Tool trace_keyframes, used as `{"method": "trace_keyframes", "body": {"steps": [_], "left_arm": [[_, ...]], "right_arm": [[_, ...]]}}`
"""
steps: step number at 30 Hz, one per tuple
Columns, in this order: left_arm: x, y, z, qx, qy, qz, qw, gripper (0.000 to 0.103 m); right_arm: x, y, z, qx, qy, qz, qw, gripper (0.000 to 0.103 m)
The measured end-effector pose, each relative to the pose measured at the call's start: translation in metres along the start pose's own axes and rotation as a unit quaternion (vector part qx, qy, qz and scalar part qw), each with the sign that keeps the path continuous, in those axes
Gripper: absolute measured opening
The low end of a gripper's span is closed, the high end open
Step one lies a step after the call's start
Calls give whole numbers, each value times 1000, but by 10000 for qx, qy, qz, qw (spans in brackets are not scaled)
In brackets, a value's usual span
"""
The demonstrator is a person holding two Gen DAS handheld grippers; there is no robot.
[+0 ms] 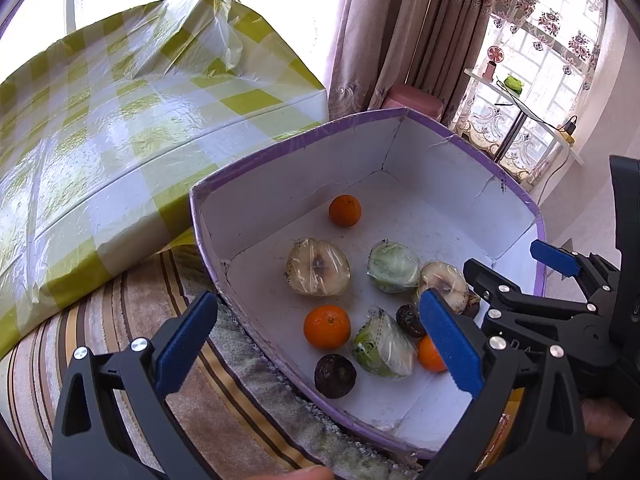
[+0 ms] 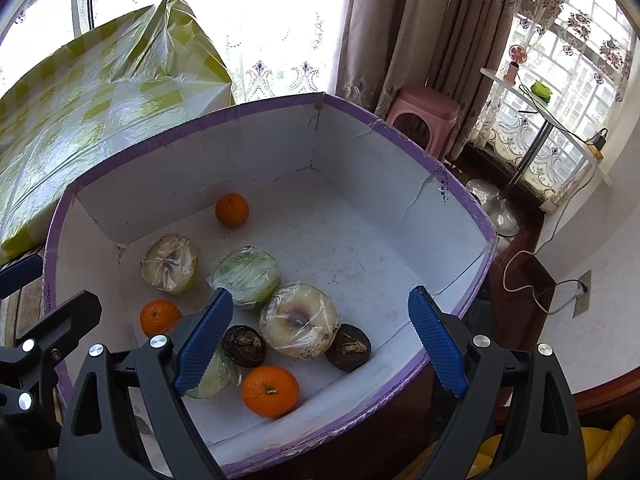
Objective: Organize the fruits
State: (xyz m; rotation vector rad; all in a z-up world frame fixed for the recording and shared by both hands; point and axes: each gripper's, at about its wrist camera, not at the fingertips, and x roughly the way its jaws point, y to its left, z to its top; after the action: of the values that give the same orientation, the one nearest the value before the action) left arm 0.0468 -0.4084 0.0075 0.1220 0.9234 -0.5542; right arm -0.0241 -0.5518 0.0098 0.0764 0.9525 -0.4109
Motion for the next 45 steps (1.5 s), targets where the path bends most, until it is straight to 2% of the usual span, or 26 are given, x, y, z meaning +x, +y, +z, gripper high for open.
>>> {"method": "trace_keyframes", "body": {"steps": [32, 40, 45], "left_arm": [[0, -1, 4, 37, 20, 24, 10000, 101], [-4, -10, 8, 184, 12, -88, 9998, 101], [-10, -15, 9, 293, -134, -172, 9993, 101]], "right_arm": [[0, -1, -1, -23, 7, -17, 10000, 86], [0, -10, 0, 35, -19, -116, 9999, 86], [1, -17, 0, 110, -4, -200, 9997, 86]]}}
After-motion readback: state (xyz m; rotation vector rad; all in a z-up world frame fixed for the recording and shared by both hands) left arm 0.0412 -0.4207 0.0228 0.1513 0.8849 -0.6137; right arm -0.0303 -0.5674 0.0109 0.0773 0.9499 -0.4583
